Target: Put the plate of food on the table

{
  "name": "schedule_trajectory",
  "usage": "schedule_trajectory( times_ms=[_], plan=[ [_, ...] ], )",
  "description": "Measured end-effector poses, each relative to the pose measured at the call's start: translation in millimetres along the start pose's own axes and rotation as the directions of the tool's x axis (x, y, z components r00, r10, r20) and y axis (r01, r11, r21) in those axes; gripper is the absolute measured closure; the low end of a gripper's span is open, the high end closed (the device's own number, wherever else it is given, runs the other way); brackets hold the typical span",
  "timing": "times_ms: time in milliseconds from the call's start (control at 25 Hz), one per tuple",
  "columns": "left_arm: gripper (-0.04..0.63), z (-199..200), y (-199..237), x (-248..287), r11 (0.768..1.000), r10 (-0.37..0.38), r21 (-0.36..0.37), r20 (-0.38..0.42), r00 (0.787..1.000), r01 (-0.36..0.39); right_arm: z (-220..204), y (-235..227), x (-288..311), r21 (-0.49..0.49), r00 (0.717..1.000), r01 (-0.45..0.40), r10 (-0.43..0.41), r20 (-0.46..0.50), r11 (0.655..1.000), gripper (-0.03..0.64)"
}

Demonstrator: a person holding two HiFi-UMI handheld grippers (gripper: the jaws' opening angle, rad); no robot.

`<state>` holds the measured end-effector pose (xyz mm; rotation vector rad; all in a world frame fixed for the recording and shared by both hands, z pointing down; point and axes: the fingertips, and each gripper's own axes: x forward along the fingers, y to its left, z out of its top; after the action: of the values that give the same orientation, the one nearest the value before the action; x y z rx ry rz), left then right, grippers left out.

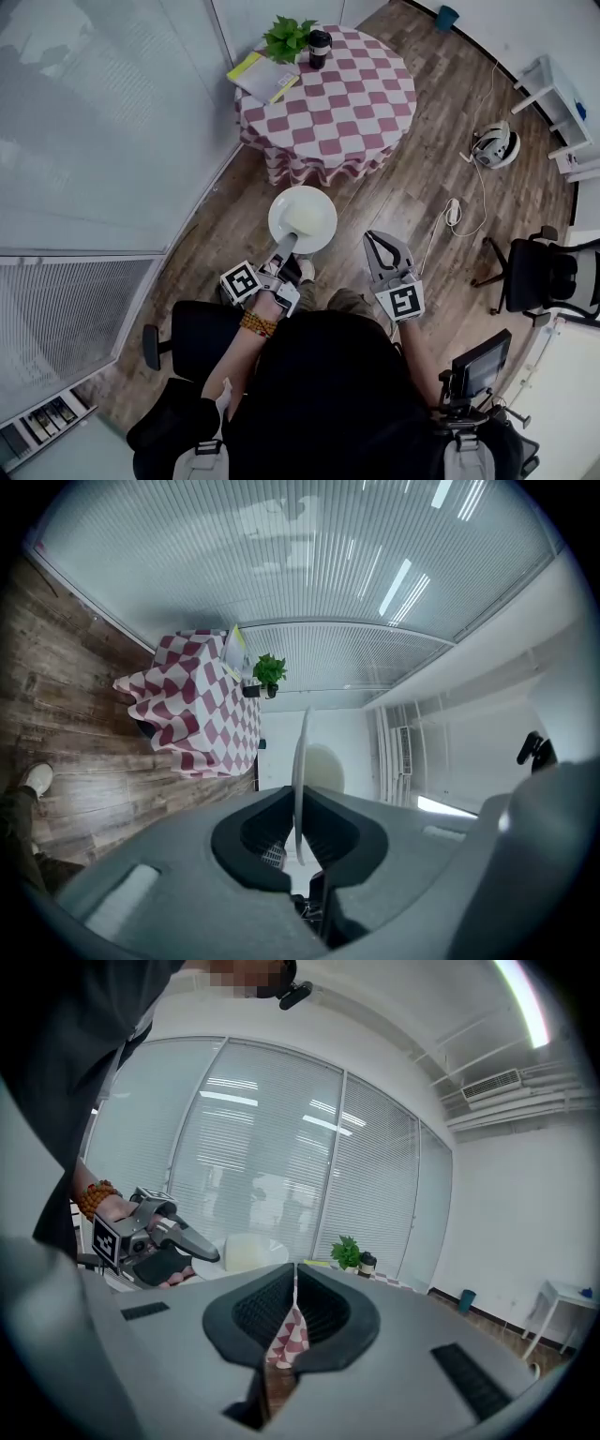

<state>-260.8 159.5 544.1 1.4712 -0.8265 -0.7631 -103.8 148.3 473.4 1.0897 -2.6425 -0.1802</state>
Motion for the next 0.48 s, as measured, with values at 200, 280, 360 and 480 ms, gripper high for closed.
schedule_trajectory(
  times_ms=[200,280,360,480],
  plan=[
    [0.574,11.0,4.8,9.6,1.0,0.015,0.002,-0.031,0.999,-0.015,3.8,-6.1,11.5,0.0,1.0,0.023,-0.023,0.005,1.0,0.603],
    [0.574,14.3,5.3,18.5,1.0,0.022,0.011,-0.047,0.999,-0.022,4.7,-13.8,13.0,0.006,0.999,0.039,-0.039,0.003,0.999,0.603],
    [0.574,16.1,3.4,29.7,1.0,0.017,0.006,-0.06,0.998,-0.017,4.4,-23.2,13.0,0.006,0.998,0.058,-0.058,0.005,0.998,0.603],
    [0.574,17.0,1.8,44.8,1.0,0.014,0.02,-0.077,0.997,-0.012,-0.9,-36.7,11.4,0.02,0.996,0.084,-0.084,0.007,0.996,0.603]
  ],
)
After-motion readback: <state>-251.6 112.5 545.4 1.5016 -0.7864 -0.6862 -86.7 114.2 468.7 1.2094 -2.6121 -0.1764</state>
